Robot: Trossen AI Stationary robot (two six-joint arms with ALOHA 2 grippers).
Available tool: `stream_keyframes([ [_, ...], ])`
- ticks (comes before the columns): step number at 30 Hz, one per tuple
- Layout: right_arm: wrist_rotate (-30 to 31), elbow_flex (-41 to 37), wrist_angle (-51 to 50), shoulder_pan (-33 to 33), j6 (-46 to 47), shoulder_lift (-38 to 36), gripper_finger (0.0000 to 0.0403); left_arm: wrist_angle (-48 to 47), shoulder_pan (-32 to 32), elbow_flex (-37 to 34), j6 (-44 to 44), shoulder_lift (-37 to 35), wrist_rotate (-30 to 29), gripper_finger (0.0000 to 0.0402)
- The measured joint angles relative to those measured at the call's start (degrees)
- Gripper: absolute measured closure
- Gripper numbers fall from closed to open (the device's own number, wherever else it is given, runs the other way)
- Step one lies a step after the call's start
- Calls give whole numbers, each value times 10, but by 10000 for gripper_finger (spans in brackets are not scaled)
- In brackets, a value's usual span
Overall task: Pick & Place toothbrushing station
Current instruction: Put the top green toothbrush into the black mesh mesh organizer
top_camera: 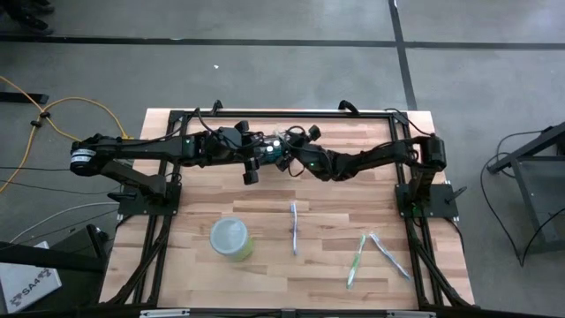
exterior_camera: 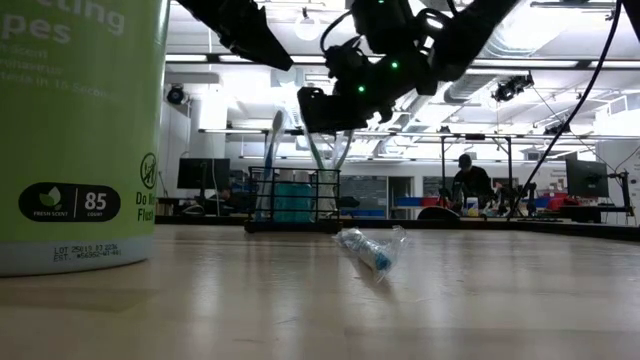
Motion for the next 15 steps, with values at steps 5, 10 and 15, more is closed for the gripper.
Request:
stream_keyframes([
  [5,12,11,-30,2,19,0,266,0,0,0,0,0,0,228],
  [10,50,10,-38,9,23,-5,266,0,0,0,0,0,0,228],
  [15,44,10,-55,12,39,-22,266,-1,0,0,0,0,0,228],
])
